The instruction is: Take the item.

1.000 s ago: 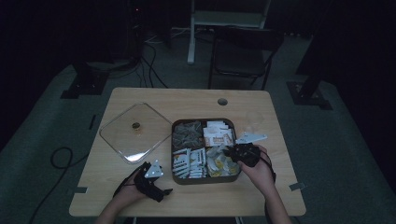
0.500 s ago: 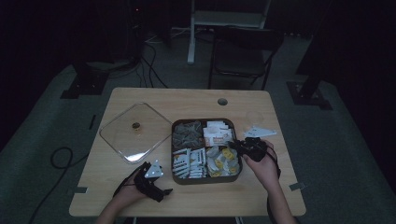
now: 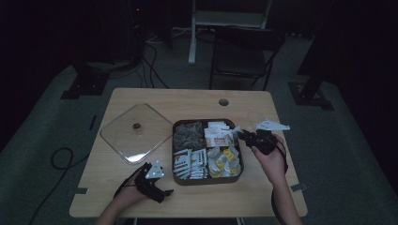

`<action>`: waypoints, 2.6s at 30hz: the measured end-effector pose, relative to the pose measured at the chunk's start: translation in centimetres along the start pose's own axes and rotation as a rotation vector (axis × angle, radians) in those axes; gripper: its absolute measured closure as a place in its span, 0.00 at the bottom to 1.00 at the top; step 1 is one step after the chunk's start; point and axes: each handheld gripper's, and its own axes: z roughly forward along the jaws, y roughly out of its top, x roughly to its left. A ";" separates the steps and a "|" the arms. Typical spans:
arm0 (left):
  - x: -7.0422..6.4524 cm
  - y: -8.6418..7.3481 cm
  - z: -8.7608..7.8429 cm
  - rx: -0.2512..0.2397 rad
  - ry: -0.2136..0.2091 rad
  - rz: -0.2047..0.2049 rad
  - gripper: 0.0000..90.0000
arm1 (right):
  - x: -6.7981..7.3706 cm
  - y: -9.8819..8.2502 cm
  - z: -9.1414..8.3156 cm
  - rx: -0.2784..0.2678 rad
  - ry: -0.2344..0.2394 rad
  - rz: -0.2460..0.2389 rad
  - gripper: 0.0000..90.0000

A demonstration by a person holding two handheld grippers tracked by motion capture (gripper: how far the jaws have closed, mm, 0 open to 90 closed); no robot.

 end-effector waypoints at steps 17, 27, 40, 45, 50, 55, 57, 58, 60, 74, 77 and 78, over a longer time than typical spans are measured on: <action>0.0 0.0 0.0 0.001 0.000 0.000 0.01 | -4.1 1.5 -0.2 -0.058 -0.113 0.049 0.89; 0.0 0.0 0.0 0.002 -0.001 -0.001 0.01 | -6.7 1.7 0.9 -0.046 -0.165 0.097 0.89; 0.0 0.0 0.0 0.000 -0.001 -0.002 0.01 | -9.5 1.0 2.9 0.006 -0.230 0.157 0.89; 0.0 0.0 0.0 0.000 -0.001 -0.002 0.01 | -10.0 0.7 4.1 0.036 -0.229 0.168 0.89; 0.0 0.0 0.0 0.000 -0.001 -0.002 0.01 | -10.4 0.6 5.0 0.065 -0.244 0.179 0.88; 0.0 0.0 0.0 0.001 -0.001 -0.002 0.01 | -10.8 0.5 5.8 0.096 -0.244 0.198 0.85; 0.0 0.0 0.0 0.000 -0.001 -0.002 0.01 | -10.9 0.6 5.9 0.105 -0.249 0.207 0.79; 0.0 0.0 0.0 0.000 -0.001 -0.002 0.01 | -10.9 0.6 5.9 0.107 -0.247 0.210 0.77; 0.0 0.0 0.0 0.000 -0.001 -0.002 0.01 | -10.8 0.7 5.9 0.105 -0.254 0.211 0.74; 0.0 0.0 0.0 0.000 -0.001 -0.002 0.01 | -10.5 1.1 4.2 0.080 -0.225 0.205 0.64; 0.0 0.0 0.0 0.000 -0.001 -0.002 0.01 | -10.2 1.1 3.8 0.065 -0.209 0.205 0.61; 0.0 0.0 0.0 0.000 -0.001 -0.002 0.01 | -10.1 1.1 3.7 0.057 -0.206 0.199 0.60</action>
